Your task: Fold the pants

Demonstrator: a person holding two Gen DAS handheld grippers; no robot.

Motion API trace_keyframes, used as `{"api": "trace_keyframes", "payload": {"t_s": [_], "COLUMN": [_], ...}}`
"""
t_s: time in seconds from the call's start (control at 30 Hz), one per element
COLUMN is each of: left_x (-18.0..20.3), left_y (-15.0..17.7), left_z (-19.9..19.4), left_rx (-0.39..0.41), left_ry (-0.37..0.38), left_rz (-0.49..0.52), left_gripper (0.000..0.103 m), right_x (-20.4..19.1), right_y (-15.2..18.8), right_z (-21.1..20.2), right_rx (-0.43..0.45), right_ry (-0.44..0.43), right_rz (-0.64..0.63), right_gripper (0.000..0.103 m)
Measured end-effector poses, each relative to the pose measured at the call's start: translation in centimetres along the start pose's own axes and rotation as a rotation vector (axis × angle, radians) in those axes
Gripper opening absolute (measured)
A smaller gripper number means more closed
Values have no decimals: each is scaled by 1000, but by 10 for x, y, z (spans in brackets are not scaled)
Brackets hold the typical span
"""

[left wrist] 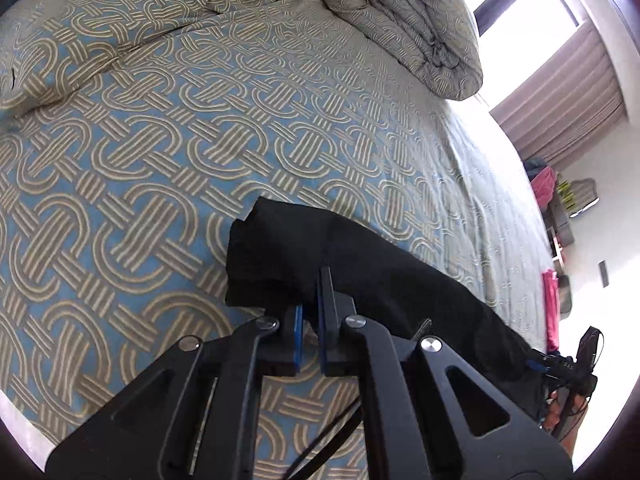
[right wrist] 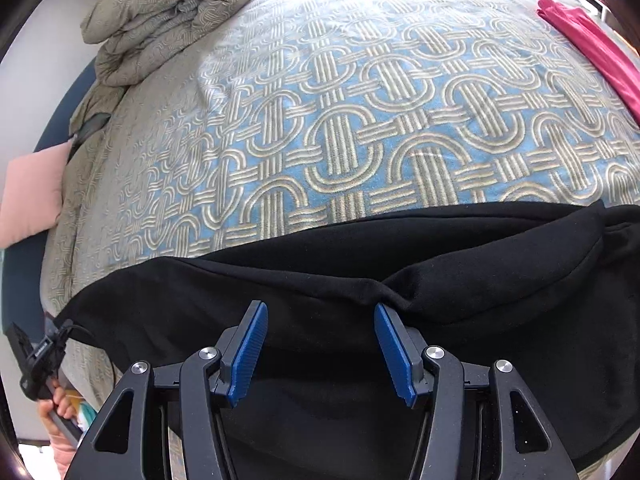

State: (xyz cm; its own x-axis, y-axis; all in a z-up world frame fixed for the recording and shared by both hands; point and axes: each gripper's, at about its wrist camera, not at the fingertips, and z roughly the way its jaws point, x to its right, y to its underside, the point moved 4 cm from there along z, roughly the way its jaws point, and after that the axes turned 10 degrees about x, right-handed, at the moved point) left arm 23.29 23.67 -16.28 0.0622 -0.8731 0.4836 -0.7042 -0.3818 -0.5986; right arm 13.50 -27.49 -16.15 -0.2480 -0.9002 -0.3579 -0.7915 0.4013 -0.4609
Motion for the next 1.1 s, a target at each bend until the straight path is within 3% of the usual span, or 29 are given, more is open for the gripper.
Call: {"api": "trace_keyframes", "payload": {"t_s": [0.13,0.3,0.37,0.47,0.53,0.6,0.73,0.77,0.83,0.97,1.1], "left_x": [5,42,69,78,56,14,-66,-79,-82,-67,-61], "left_y": [-8,-40,-59,-67,-56,-37,13,24,24,12,-9], "left_z": [-10,-21,-46,-78,-70,-36,34,41,36,29,7], "left_rx": [12,80,162,280,266,159,-60,-71,-25,-9,86], "left_ry": [49,165,279,341,263,173,19,42,66,1,-111], "left_rz": [-38,-34,-8,51,64,0,-143,-211,-253,-142,-70], "left_gripper": [7,5,5,5,5,5,7,7,10,12,33], "right_x": [-13,-95,-132,-172,-186,-187,-165,-158,-141,-108,-71], "right_y": [-13,-38,-40,-30,-14,2,35,42,50,52,39], "right_z": [-5,2,4,5,4,5,10,10,7,-11,-18], "right_rx": [26,27,32,5,-30,-55,-100,-108,-119,-86,-48], "right_ry": [-38,-168,-202,-283,-333,-344,-253,-230,-184,-120,-31], "right_rz": [-36,-201,-275,-331,-364,-390,-404,-401,-394,-370,-312], "right_gripper": [57,57,57,57,57,58,58,58,58,58,58]}}
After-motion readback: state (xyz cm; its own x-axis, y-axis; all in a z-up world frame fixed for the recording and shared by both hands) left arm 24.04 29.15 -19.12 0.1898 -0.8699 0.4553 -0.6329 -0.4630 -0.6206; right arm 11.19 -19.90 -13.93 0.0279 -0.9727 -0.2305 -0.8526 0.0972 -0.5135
